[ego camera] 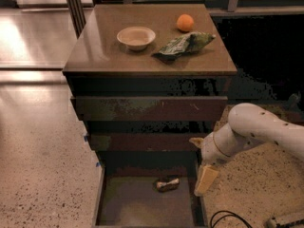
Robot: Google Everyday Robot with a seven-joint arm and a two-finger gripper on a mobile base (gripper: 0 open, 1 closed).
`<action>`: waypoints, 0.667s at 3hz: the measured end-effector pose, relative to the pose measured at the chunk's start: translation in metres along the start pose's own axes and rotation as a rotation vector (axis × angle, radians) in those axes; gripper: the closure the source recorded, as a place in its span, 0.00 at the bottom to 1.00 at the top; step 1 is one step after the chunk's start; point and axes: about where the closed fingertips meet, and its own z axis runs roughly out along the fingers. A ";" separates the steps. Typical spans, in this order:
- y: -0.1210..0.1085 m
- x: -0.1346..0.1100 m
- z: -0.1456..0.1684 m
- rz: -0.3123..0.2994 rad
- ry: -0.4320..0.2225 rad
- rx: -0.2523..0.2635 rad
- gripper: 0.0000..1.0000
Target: Pick orange can from bottom drawer and place on counter
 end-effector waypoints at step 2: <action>-0.013 0.032 0.072 -0.013 -0.081 -0.020 0.00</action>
Offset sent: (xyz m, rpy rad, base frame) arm 0.0228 0.0141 -0.1449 0.1377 0.0225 0.0330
